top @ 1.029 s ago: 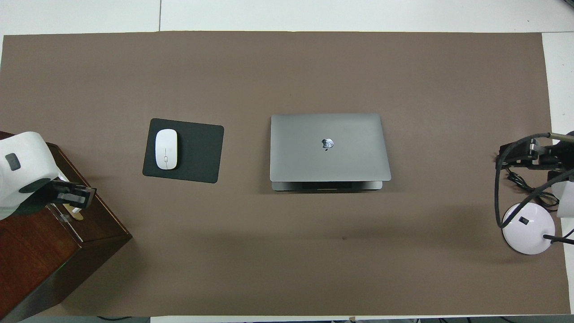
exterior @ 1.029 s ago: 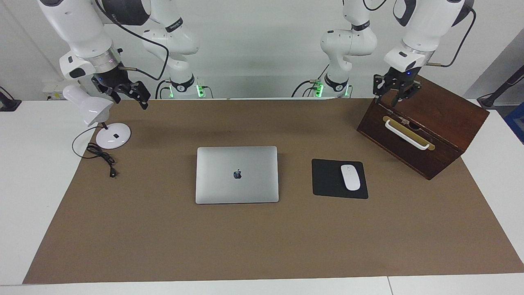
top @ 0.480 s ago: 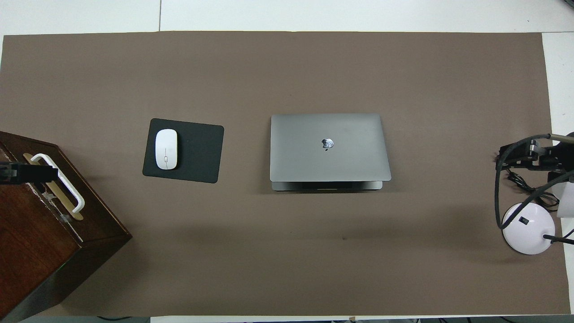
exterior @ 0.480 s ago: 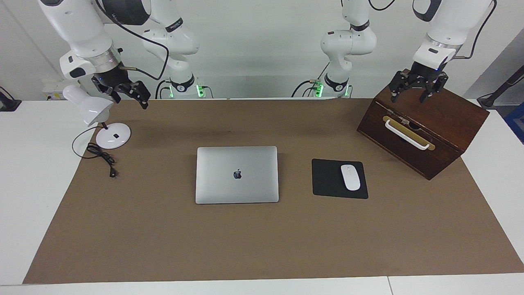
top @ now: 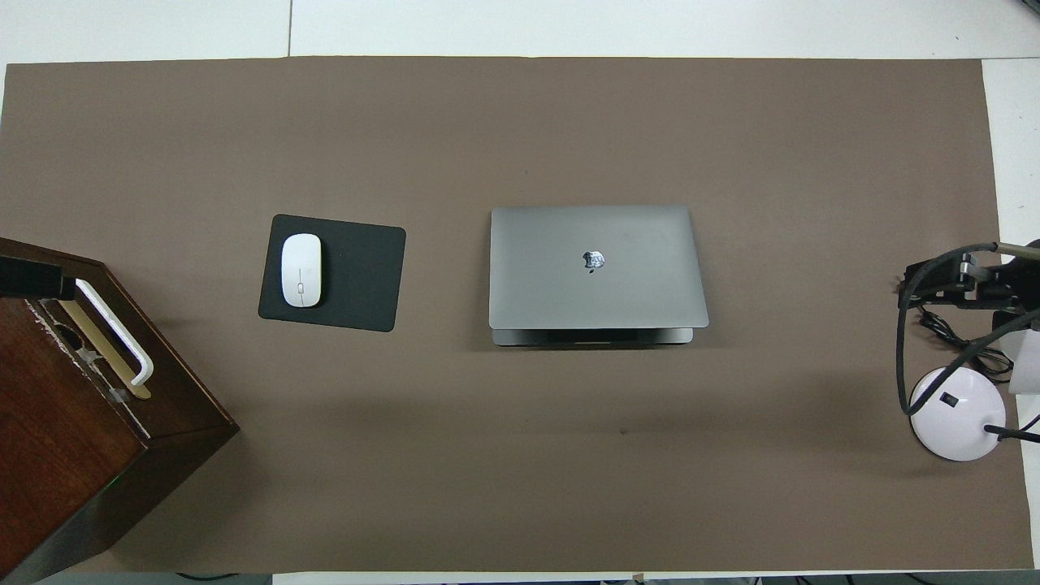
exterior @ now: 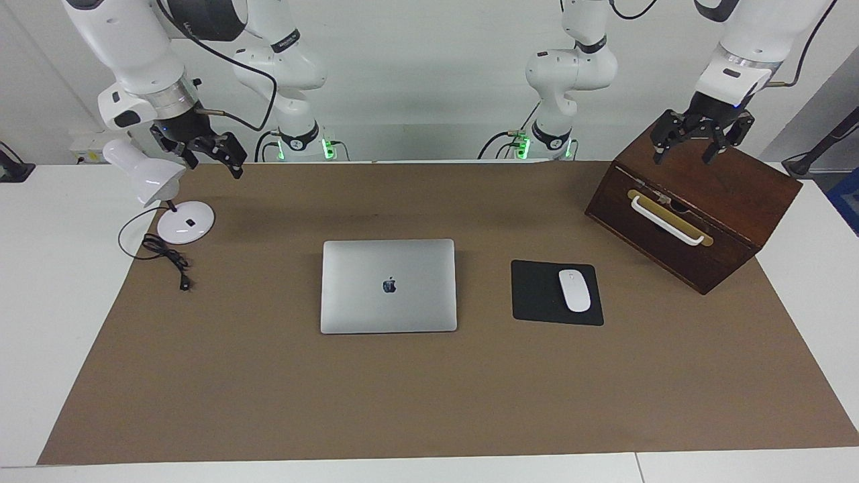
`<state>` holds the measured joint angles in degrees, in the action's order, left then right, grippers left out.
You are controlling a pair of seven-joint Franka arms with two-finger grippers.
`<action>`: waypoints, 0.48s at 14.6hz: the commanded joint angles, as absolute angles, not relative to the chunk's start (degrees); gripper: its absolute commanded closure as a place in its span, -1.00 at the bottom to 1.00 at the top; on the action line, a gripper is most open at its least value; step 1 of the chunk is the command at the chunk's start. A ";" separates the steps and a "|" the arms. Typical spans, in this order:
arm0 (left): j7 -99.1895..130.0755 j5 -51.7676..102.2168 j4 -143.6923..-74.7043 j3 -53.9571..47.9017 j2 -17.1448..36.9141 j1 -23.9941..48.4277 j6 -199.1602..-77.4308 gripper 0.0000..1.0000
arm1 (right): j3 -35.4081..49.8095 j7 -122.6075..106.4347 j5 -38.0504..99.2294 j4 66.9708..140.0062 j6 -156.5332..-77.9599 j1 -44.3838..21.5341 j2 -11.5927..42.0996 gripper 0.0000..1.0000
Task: Close laptop with both arms
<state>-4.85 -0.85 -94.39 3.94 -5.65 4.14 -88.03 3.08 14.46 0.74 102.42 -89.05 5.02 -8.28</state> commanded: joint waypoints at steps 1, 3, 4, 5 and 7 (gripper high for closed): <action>-4.22 -1.05 -92.98 3.52 -3.34 3.52 -86.83 -1.00 | 3.60 15.03 1.41 103.80 -89.30 5.89 -9.58 -1.00; -4.22 -1.05 -94.74 3.52 -3.78 3.17 -87.36 -1.00 | 3.60 15.03 1.41 103.80 -89.38 5.89 -9.58 -1.00; -3.96 -1.05 -95.44 3.52 -4.04 3.08 -87.45 -1.00 | 3.60 15.03 1.41 103.80 -89.38 5.89 -9.58 -1.00; -2.74 -1.05 -95.54 3.52 -4.04 3.08 -87.45 -1.00 | 3.60 15.03 1.41 103.80 -89.38 5.89 -9.58 -1.00; 0.60 0.08 -95.01 3.52 -3.78 3.25 -87.97 -1.00 | 3.60 15.03 1.41 103.80 -89.38 5.89 -9.58 -1.00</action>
<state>-2.35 -0.70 -94.96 4.03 -3.50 3.86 -88.03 3.08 14.46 0.74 102.42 -89.05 5.02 -8.29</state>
